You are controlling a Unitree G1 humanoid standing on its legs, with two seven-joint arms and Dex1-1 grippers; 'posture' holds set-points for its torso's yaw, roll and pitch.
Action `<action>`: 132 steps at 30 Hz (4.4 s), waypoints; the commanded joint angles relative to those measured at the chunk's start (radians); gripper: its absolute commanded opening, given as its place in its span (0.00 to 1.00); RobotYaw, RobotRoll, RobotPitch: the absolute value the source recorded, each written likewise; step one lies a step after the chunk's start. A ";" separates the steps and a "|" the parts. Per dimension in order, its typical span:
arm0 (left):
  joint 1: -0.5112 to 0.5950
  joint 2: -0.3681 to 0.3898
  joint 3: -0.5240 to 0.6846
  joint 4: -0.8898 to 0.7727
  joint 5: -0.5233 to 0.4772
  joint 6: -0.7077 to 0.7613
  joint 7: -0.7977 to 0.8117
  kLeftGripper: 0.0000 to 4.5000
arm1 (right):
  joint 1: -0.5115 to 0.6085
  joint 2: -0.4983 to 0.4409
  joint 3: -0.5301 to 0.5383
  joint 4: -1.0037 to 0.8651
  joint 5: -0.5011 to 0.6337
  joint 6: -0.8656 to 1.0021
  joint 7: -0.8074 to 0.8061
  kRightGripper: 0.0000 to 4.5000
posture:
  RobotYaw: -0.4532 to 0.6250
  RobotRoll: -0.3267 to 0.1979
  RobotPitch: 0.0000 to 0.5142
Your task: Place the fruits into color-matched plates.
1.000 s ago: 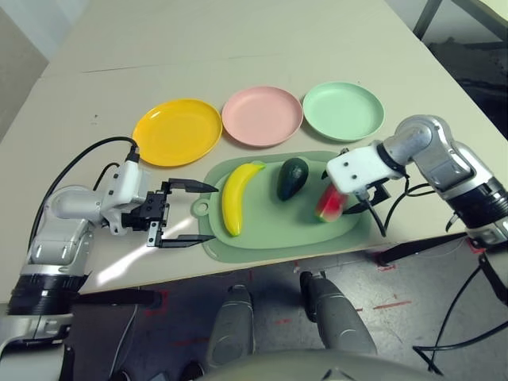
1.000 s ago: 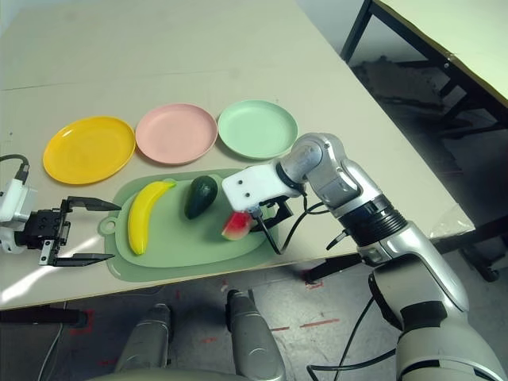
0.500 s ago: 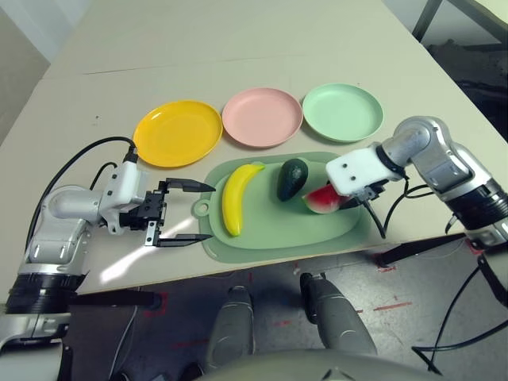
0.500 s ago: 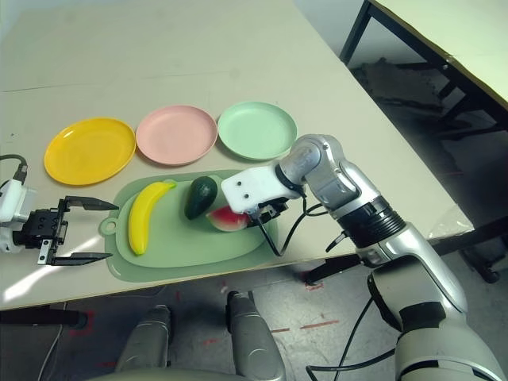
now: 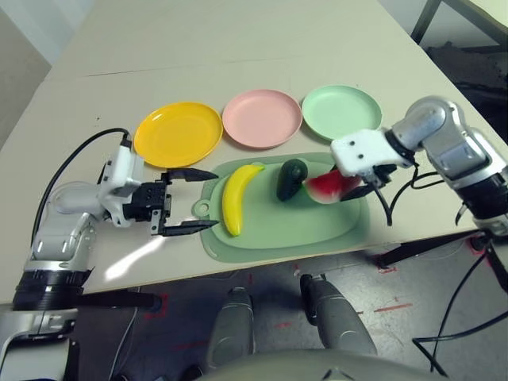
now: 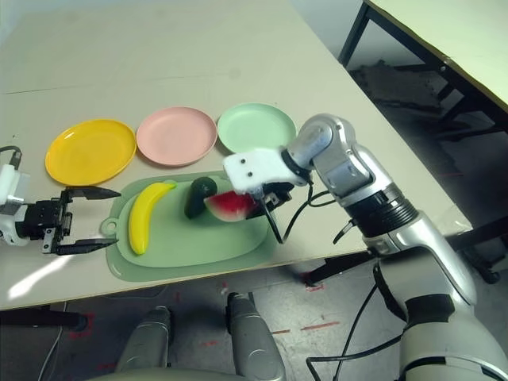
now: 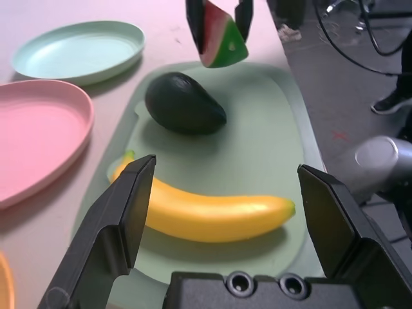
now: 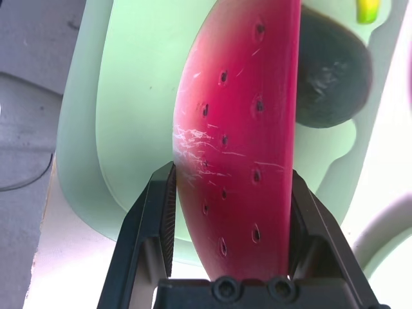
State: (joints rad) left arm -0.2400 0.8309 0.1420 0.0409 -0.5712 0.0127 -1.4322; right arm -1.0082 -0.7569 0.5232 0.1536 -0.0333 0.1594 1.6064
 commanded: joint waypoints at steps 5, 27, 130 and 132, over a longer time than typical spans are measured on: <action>-0.009 0.007 0.025 -0.047 0.017 0.085 0.118 1.00 | -0.220 0.140 -0.048 0.363 -0.055 -0.116 -0.094 0.49 | 0.39 0.62 0.36; -0.035 0.026 0.019 -0.194 0.116 0.397 0.464 1.00 | -0.412 0.607 -0.126 1.147 -0.231 -0.449 -0.682 0.49 | 0.45 0.62 0.39; 0.031 0.104 0.029 -0.223 -0.017 0.327 0.085 1.00 | -0.107 0.336 0.060 0.440 -0.255 -0.597 -0.131 0.63 | 0.43 0.62 0.41; 0.032 0.104 0.029 -0.220 -0.015 0.324 0.083 1.00 | -0.114 0.334 0.058 0.449 -0.258 -0.596 -0.135 0.63 | 0.43 0.62 0.41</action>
State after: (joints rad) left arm -0.2201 0.9289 0.1699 -0.1842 -0.5952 0.3480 -1.3408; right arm -1.1219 -0.4260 0.5753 0.5976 -0.2823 -0.4409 1.4733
